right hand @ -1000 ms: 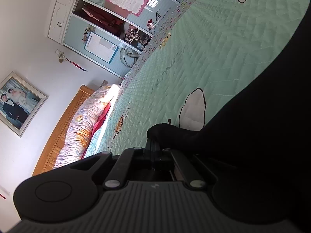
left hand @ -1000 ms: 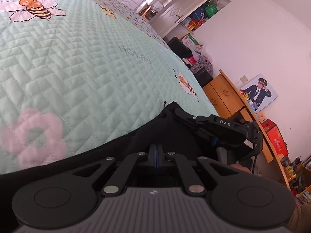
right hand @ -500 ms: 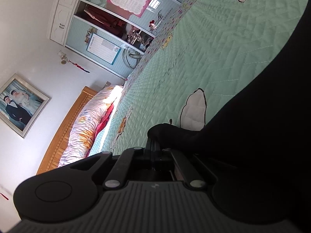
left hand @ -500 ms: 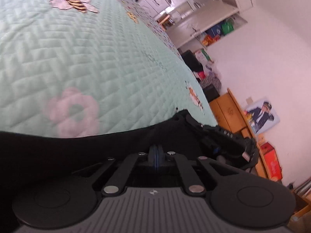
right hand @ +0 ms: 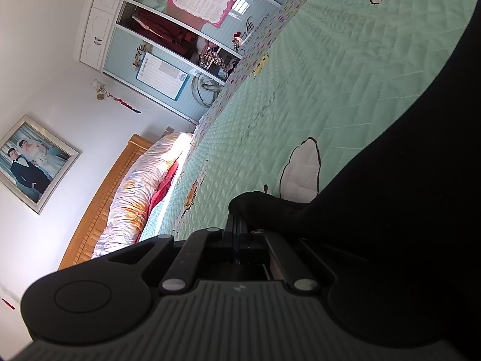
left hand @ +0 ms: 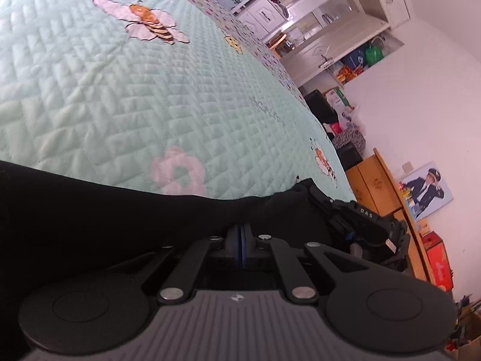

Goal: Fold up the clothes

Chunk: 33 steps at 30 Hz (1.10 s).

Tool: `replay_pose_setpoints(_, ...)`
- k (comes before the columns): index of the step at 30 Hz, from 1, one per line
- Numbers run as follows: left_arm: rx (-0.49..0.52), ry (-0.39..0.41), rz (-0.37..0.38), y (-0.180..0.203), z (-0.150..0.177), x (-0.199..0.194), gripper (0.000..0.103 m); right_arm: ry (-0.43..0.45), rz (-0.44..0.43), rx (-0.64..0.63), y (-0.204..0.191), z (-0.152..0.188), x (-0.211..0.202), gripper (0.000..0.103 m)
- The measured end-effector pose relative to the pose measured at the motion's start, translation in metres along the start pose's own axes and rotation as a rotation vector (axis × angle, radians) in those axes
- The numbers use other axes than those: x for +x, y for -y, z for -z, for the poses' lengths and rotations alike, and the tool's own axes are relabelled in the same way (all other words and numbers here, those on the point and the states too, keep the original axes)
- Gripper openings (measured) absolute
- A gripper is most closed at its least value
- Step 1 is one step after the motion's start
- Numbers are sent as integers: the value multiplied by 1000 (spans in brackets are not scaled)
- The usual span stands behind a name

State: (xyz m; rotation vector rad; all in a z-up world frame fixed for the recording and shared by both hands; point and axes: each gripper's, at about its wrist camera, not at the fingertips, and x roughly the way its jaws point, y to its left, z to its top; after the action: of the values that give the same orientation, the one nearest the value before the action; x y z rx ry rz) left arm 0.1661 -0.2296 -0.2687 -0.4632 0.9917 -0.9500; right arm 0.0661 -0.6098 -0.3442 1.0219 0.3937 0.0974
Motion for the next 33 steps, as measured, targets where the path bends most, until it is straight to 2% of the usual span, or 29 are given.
replay_pose_setpoints(1,-17,9,-1,1,0,-6,9,0,-2,0,0,0,0,0)
replay_pose_setpoints(3,-36,37,-20,3,2,-20,26,-1,-9,5,0,0,-1,0)
replay_pose_setpoints(4,-37,56,-39,5,3,-28,30,-2,-11,8,0,0,-2,0)
replay_pose_setpoints(9,-84,137,-144,-5,10,-69,36,-28,-12,71,-4,-3,-5,1)
replay_pose_setpoints(10,-101,145,-145,-8,12,-74,36,-24,-6,74,-11,-2,-9,14)
replay_pose_setpoints(11,-118,153,-146,-11,15,-79,37,-10,-5,49,-25,3,-17,38)
replay_pose_setpoints(12,-128,157,-150,-11,17,-83,37,0,-9,16,-41,9,-25,51)
replay_pose_setpoints(13,-118,159,-154,-9,16,-85,38,-5,-28,-38,-61,19,-33,69)
replay_pose_setpoints(15,-96,162,-163,-6,15,-90,39,-38,-54,-103,-89,38,-44,70)
replay_pose_setpoints(18,-78,181,-238,-14,16,-97,41,-112,-72,-119,-107,66,-51,70)
replay_pose_setpoints(19,-78,177,-271,-20,18,-98,40,-133,-48,-126,-105,72,-52,70)
replay_pose_setpoints(21,-101,185,-225,-34,24,-103,37,-155,32,-104,-92,80,-52,66)
replay_pose_setpoints(23,-131,197,-214,-40,26,-111,34,-130,93,-28,-72,78,-55,24)
replay_pose_setpoints(24,-137,202,-216,-40,27,-115,34,-120,108,-19,-73,77,-58,23)
replay_pose_setpoints(25,-145,208,-224,-38,27,-120,35,-110,123,-11,-75,76,-60,26)
replay_pose_setpoints(27,-152,227,-223,-35,28,-132,44,-108,140,-49,-91,77,-64,45)
replay_pose_setpoints(28,-144,235,-226,-34,29,-137,46,-118,114,-75,-102,81,-65,58)
replay_pose_setpoints(32,-123,246,-237,-35,34,-153,52,-228,13,-110,-131,108,-61,60)
replay_pose_setpoints(33,-121,240,-270,-39,35,-154,52,-261,17,-109,-131,116,-57,61)
